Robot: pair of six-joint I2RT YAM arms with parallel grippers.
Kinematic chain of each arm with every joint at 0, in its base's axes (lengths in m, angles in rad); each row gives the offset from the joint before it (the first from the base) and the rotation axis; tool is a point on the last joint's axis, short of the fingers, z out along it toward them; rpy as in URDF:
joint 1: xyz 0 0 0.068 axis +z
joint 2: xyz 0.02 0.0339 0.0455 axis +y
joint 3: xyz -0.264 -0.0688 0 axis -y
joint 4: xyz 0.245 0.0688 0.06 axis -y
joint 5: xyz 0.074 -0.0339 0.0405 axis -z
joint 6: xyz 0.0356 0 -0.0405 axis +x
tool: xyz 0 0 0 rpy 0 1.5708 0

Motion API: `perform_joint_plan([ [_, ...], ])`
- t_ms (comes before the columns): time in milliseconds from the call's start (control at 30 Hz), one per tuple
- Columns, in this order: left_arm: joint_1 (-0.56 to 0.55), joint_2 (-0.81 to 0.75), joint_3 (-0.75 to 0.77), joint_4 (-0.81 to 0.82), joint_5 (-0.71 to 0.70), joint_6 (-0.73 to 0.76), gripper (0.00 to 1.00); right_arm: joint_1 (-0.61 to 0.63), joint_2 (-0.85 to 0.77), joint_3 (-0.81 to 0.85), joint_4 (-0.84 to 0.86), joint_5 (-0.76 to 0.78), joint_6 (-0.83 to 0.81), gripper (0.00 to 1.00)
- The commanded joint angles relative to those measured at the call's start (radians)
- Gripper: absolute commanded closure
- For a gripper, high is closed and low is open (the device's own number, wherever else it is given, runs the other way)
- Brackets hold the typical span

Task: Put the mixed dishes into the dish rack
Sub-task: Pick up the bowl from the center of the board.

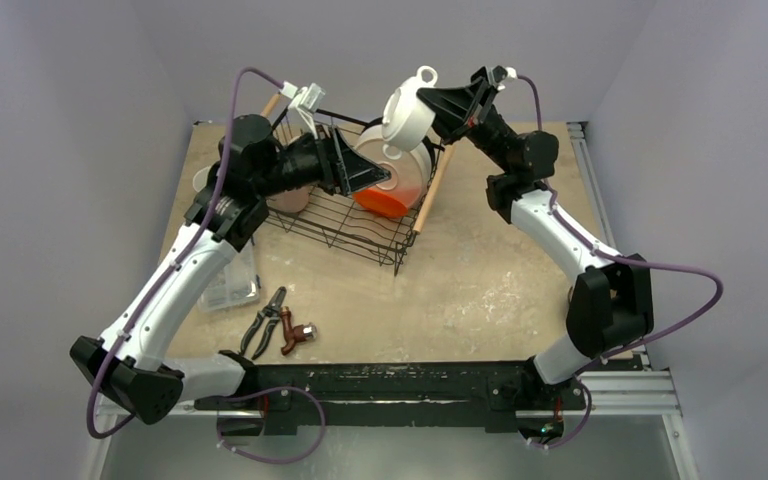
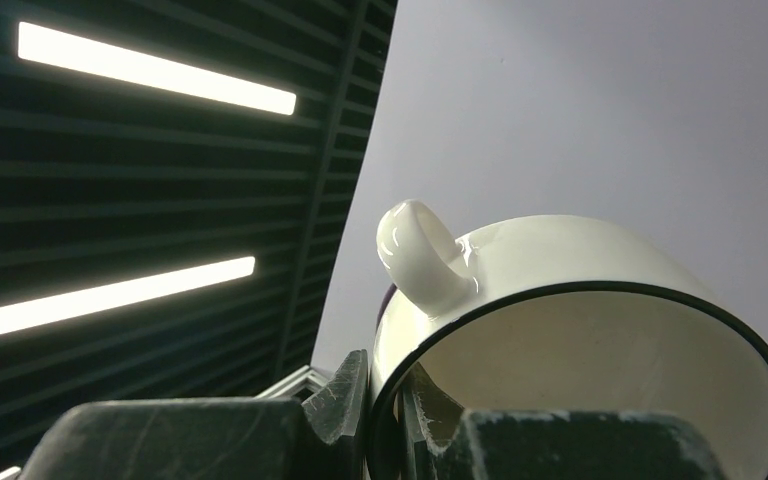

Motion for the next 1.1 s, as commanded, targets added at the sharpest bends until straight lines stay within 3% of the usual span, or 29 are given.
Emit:
perform_joint_plan([
  [0,-0.034,0.021,0.056,0.066,-0.037,0.039,0.44,0.003,-0.067,0.006,0.103,0.017,0.231,1.0],
  [567,-0.064,0.119,0.179,-0.027,-0.108,0.106,0.56,0.006,-0.095,-0.029,0.135,0.015,0.257,1.0],
  [700,-0.063,0.129,0.183,-0.025,-0.122,0.108,0.55,0.006,-0.094,-0.03,0.15,0.022,0.266,1.0],
  [867,-0.063,0.154,0.214,-0.016,-0.116,0.1,0.45,0.006,-0.097,-0.033,0.157,0.022,0.272,1.0],
  [1067,-0.063,0.177,0.242,0.019,-0.091,0.095,0.57,0.006,-0.097,-0.036,0.159,0.026,0.279,1.0],
])
